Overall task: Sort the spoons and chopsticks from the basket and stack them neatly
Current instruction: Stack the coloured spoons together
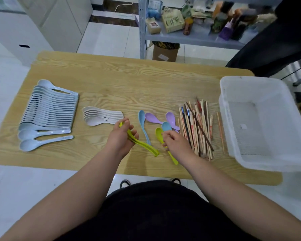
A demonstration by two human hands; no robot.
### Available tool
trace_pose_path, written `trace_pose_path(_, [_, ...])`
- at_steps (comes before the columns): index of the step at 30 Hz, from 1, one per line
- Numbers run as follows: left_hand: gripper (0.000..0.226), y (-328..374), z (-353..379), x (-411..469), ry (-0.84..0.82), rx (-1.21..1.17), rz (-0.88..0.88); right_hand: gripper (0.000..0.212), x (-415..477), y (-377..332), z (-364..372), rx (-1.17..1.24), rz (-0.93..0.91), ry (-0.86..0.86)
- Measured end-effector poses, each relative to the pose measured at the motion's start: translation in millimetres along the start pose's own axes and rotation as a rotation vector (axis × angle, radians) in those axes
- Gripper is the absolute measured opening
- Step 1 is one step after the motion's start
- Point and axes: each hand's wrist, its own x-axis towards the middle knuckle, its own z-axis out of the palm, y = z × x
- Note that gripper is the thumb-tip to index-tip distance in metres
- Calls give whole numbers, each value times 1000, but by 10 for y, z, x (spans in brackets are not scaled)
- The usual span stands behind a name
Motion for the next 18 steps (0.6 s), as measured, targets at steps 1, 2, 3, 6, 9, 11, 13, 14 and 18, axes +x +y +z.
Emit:
trace_pose_path(1, [6,20,-74,20,-1,20,-18,24,37,79,-2,-214,-14,49])
trace_pose_path(2, [8,35,-138,34,-1,34,-40,28,61,152,16,-412,-20,60])
trace_pose_path(3, [12,48,-199,55,5,48,-62,31,69,201,45,-570,-14,39])
trace_pose_path(6, [16,96,-291,107,-11,89,-101,30,92,267,197,-833,0,-39])
trace_pose_path(9, [17,176,-313,152,-35,120,-122,30,182,294,299,-929,17,-25])
trace_pose_path(11, [19,233,-316,169,-51,141,-129,31,214,273,317,-877,38,-20])
trace_pose_path(13, [20,297,-317,165,-81,175,-134,27,206,208,310,-717,90,24])
trace_pose_path(14, [18,333,-311,155,-95,194,-135,23,201,161,303,-602,118,56])
trace_pose_path(18, [26,464,-263,122,-141,250,-159,16,88,-183,324,7,116,104])
